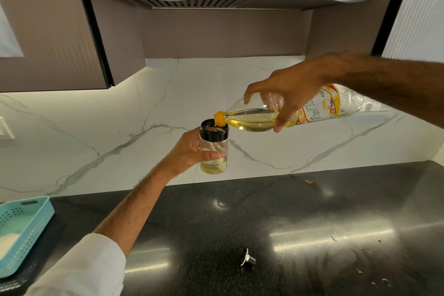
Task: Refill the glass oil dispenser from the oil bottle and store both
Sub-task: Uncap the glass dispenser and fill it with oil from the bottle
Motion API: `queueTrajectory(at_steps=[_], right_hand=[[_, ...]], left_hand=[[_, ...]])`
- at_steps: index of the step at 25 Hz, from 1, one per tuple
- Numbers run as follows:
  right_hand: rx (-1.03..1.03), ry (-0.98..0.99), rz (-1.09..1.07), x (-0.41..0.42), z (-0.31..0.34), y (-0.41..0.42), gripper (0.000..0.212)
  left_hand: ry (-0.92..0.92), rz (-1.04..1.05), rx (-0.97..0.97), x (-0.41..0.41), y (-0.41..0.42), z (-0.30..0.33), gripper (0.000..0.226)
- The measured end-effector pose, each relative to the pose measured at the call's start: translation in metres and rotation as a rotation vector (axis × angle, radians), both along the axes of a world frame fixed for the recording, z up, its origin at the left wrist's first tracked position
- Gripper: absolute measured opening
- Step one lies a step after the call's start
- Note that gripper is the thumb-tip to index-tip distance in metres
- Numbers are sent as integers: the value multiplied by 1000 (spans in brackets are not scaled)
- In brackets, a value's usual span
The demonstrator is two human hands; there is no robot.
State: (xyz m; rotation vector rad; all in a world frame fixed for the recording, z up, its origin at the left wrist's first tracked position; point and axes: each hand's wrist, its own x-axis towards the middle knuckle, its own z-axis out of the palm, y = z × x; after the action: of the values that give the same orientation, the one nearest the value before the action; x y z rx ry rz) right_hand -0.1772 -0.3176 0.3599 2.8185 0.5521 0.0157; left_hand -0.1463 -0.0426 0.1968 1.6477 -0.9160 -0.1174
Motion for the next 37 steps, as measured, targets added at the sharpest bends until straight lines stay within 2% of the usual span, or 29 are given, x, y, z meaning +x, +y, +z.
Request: queueTrajectory(at_steps=[3,6,8,12,17,20,37], right_hand=[[27,22,45,-9,8,3,104],[-24,214,85,-12,19,3,90],[-52,184,94,-15,19,4,90],[-25,30,35,-6,6,4,106],[-26,130,34,-20,17,2,89],[-50,179,99,-18,21,6,89],[-45,184,140,-13,23,4,89]], left_hand=[[2,0,-2,-1,0,1,84],[-1,0,0,-2,1,1,85],[-3,-2,-2,-2,2,1,84],[-3,3,-10,-3,2,1,83],[0,-1,-13,-4,2,1,83],[-3,0,-15,-4,2,2,83],[-3,-7,-26,-3,2,2,83]])
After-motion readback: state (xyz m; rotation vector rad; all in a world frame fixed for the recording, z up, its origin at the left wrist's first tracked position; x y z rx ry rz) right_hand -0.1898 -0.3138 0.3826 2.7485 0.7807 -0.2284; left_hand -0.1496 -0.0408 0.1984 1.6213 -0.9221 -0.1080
